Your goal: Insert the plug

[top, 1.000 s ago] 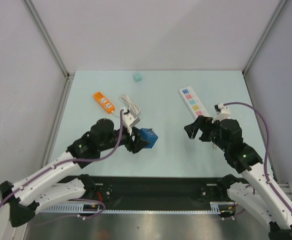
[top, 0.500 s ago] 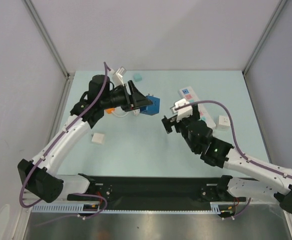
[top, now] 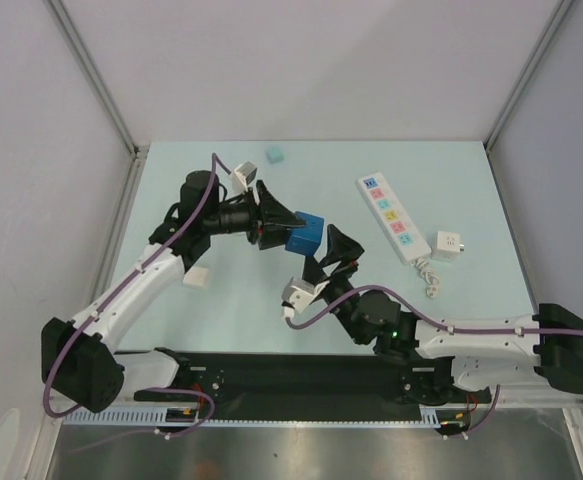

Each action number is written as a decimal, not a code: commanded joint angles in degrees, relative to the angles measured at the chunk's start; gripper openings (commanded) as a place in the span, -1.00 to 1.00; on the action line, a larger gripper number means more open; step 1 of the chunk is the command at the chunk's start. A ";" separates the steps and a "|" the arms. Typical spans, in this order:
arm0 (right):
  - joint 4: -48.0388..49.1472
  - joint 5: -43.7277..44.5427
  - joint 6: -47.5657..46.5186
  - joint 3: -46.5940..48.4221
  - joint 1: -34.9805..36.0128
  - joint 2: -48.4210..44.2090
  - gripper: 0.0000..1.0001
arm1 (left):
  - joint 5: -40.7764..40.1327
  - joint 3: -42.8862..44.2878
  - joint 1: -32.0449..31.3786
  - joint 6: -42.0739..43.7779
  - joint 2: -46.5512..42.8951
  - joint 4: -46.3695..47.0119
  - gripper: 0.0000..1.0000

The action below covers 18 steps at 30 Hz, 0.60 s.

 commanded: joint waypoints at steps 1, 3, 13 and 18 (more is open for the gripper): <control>7.85 2.32 -9.11 2.61 2.23 2.98 0.99 | 1.61 -0.70 0.01 -3.97 -3.21 4.92 -0.99; 8.64 2.32 -9.03 2.70 2.76 3.96 0.99 | 1.26 -1.32 0.01 -4.76 -3.48 5.36 -0.99; 21.03 4.16 -17.11 3.31 3.03 11.78 0.92 | -3.40 -5.01 -0.08 -5.82 -6.11 3.69 -0.99; 23.76 4.86 -19.58 4.54 2.94 15.56 0.70 | -5.86 -6.51 -0.08 -7.14 -7.43 3.78 -1.00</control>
